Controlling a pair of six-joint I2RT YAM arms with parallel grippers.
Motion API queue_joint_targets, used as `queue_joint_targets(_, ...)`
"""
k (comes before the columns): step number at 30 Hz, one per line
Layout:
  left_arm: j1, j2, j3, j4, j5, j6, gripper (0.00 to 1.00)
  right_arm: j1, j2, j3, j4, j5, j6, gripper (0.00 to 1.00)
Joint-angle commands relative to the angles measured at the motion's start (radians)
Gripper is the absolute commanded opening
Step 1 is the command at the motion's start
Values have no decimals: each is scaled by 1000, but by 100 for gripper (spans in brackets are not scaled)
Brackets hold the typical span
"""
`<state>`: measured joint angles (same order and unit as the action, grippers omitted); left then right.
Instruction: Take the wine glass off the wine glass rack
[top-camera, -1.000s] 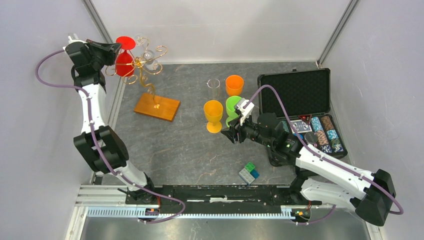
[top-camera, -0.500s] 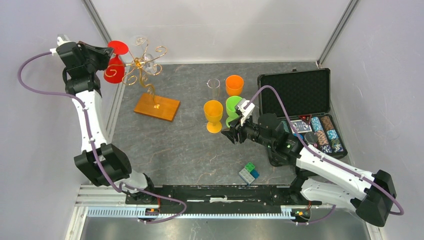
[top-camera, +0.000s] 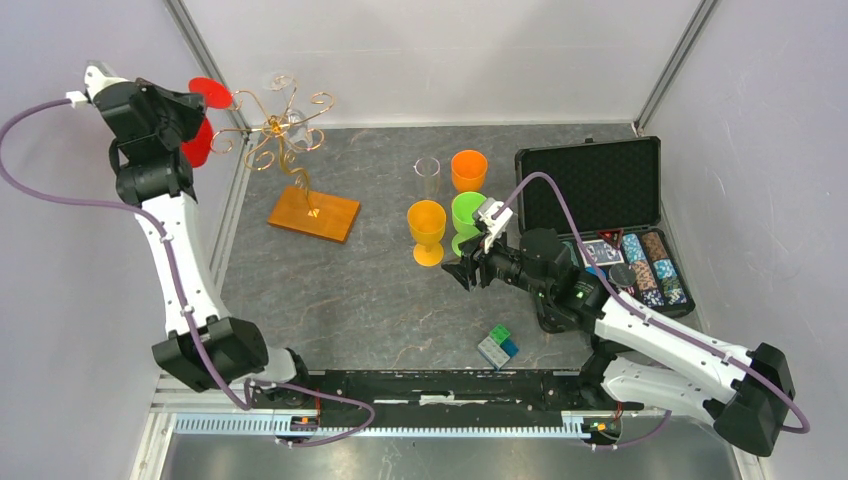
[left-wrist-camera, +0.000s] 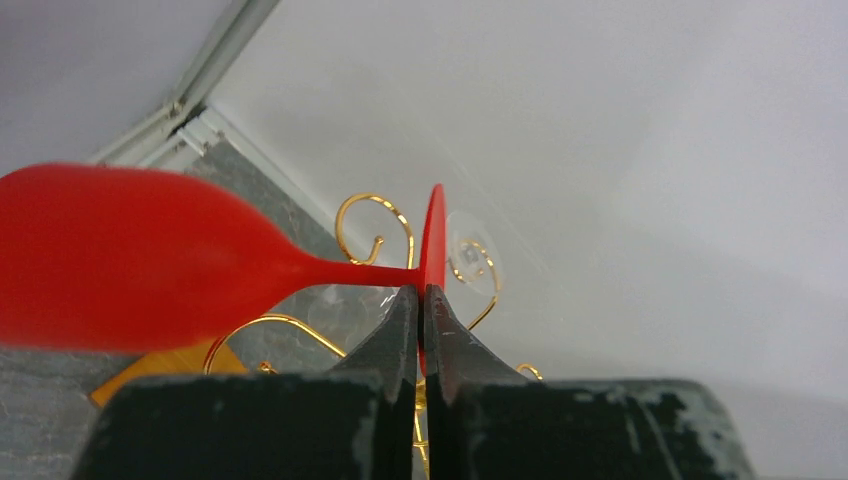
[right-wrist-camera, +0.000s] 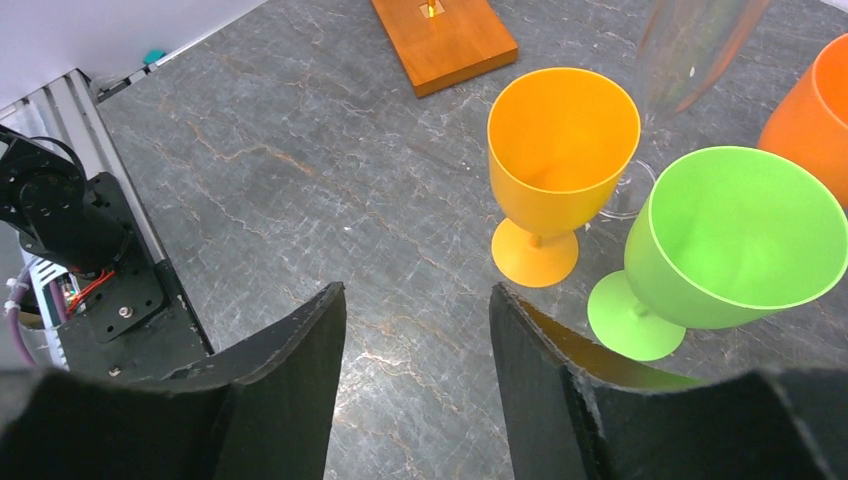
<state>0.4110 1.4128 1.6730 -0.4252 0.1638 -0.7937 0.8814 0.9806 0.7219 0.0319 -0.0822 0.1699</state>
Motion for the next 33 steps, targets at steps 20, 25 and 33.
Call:
queue_joint_targets(20, 6, -309, 15, 339, 492, -343, 2, -1, -127, -79, 193, -46, 117, 86)
queue_joint_targets(25, -19, -348, -33, 388, 557, -406, 2, 0, -149, -91, 238, -68, 148, 89)
queue_joint_targets(33, -254, -365, -242, 701, 593, -712, 2, 0, -168, -151, 406, 0, 241, 97)
